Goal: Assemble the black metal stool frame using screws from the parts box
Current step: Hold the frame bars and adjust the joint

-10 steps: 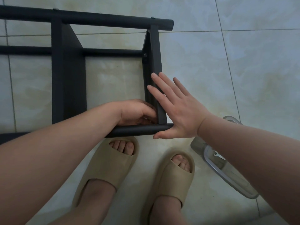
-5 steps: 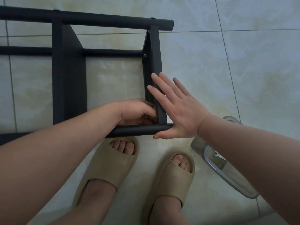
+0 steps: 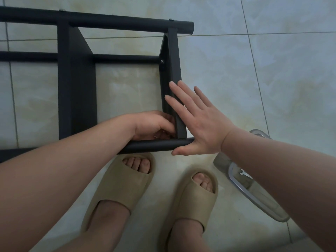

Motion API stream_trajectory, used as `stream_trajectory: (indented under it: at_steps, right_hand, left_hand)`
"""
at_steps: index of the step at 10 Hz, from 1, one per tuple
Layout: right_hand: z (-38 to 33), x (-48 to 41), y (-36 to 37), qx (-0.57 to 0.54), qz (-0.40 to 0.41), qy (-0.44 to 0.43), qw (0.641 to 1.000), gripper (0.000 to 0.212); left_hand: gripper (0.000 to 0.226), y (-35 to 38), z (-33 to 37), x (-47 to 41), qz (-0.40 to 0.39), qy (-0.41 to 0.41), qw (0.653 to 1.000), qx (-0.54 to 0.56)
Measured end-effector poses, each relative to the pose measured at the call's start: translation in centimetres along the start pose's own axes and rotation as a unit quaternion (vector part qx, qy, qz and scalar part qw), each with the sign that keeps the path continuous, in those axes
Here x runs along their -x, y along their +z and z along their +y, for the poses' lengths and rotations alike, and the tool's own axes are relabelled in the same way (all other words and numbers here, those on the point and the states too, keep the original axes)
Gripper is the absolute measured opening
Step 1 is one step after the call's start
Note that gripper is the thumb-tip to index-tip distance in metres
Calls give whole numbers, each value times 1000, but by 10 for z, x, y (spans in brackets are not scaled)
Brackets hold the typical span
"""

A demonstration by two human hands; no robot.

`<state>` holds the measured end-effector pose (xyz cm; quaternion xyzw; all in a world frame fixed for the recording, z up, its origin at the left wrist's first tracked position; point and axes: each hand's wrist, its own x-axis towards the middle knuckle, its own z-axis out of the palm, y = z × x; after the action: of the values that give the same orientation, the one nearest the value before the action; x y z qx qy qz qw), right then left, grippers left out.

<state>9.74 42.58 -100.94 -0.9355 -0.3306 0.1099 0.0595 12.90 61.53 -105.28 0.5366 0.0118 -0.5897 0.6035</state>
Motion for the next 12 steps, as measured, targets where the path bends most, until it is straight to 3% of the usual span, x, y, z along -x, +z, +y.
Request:
stream_trajectory:
  at_steps: [2, 5, 7, 10, 11, 12]
  right_hand:
    - [0, 0, 0, -1, 0, 2, 1000, 121]
    - [0, 0, 0, 0, 0, 1, 1000, 121]
    - [1, 1, 1, -2, 1, 1, 1000, 120]
    - [1, 1, 1, -5, -6, -7, 1000, 120]
    - [-4, 2, -8, 8, -32, 10, 999, 120]
    - [-14, 8, -20, -27, -87, 70, 993, 117]
  left_hand:
    - [15, 1, -2, -2, 30, 4, 999, -43]
    - [27, 0, 2, 0, -3, 6, 999, 37]
    - [8, 0, -1, 0, 27, -3, 998, -54]
    - [22, 1, 4, 3, 15, 3, 1000, -3]
    - [23, 5, 9, 9, 74, 9, 997, 16]
    - [19, 9, 12, 18, 267, 43, 950, -158]
